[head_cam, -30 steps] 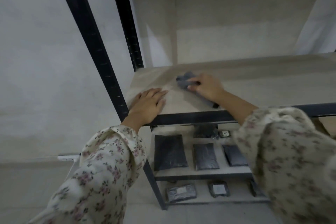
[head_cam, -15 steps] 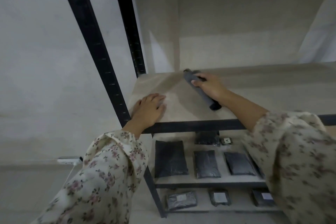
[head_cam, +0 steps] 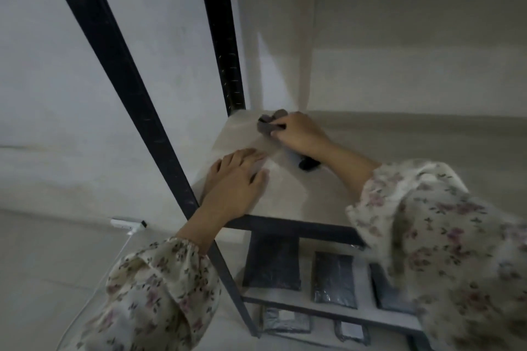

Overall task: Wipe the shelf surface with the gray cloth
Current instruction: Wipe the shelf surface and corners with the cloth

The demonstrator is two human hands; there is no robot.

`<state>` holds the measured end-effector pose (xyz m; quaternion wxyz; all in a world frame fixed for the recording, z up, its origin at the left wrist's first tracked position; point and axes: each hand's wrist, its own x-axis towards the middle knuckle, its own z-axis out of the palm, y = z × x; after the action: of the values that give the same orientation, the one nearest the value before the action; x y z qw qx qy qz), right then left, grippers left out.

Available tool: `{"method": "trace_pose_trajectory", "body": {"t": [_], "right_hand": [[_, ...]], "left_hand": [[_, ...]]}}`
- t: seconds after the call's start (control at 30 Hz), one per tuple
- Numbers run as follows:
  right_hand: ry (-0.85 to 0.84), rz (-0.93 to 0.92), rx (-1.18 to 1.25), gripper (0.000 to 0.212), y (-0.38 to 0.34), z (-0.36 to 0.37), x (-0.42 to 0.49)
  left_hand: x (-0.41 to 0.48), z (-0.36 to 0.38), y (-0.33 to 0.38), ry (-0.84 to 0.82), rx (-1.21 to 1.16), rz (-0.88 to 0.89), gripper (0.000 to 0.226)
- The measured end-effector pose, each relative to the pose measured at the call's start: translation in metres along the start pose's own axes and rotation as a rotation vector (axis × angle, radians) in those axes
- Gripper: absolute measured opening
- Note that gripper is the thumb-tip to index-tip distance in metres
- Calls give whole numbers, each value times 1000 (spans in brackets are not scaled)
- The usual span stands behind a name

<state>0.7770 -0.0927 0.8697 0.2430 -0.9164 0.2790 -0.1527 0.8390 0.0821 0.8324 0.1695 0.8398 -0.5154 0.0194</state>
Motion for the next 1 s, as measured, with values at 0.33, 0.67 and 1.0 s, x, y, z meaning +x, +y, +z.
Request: {"method": "trace_pose_trajectory", "body": {"t": [0.33,0.67,1.0], "right_hand": [[-26,-12,-119,34,0,3,17],[43,20,-171,32,-5,-5,0],[-79,353,825,31,-26,-15,-45]], "left_hand": [[2,-1,0,-37,-20,-3,46],[-2,-2,3,55,-64,50,43],[-76,-30,-16,99,-309,575,29]]}}
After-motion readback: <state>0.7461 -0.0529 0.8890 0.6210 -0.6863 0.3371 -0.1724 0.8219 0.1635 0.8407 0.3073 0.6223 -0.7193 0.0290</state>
